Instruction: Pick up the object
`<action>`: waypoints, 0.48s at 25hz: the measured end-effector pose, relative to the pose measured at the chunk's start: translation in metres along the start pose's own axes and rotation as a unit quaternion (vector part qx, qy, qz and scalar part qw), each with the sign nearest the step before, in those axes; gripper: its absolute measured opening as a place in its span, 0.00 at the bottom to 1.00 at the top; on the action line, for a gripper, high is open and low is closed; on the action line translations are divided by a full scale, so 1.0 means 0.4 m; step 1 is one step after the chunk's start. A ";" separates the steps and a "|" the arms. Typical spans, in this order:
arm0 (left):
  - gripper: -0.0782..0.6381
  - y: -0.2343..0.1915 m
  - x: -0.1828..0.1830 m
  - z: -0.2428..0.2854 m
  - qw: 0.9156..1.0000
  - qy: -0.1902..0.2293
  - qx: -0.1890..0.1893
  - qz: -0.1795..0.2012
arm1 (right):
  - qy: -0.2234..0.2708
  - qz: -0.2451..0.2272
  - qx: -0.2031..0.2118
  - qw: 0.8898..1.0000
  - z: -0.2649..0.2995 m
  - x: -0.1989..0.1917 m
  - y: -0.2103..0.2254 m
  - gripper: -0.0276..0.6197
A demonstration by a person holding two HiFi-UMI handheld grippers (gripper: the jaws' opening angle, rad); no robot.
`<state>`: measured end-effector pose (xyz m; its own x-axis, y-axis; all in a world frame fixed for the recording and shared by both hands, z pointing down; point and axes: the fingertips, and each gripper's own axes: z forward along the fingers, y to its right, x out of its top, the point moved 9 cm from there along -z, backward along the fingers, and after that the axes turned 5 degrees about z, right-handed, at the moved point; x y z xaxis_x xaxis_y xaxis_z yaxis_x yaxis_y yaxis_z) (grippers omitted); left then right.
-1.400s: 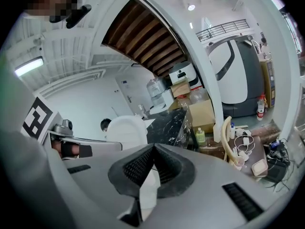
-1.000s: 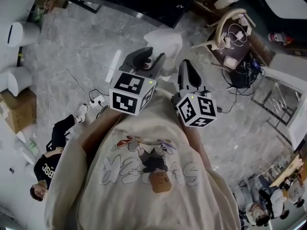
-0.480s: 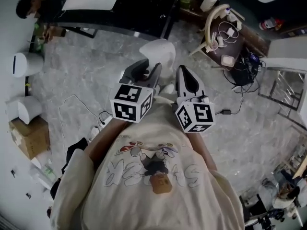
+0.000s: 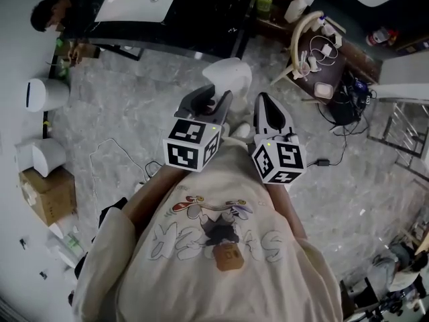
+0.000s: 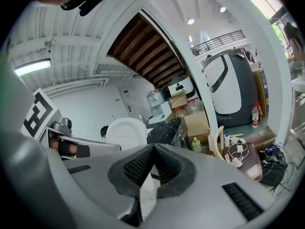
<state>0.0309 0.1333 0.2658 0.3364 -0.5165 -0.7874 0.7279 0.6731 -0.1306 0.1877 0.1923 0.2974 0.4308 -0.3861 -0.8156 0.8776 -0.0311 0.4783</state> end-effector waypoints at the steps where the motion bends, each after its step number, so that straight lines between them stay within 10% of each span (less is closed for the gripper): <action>1: 0.30 0.001 -0.001 0.001 1.000 0.000 0.001 0.000 | 0.000 0.001 0.000 1.000 -0.001 -0.001 0.002 0.07; 12: 0.30 0.014 -0.013 -0.002 1.000 -0.007 0.009 -0.005 | -0.012 0.003 0.014 1.000 -0.001 -0.008 0.008 0.07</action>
<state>0.0327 0.1403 0.2686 0.3369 -0.5306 -0.7778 0.7425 0.6577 -0.1271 0.1890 0.1940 0.3015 0.4297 -0.4091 -0.8050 0.8690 -0.0549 0.4918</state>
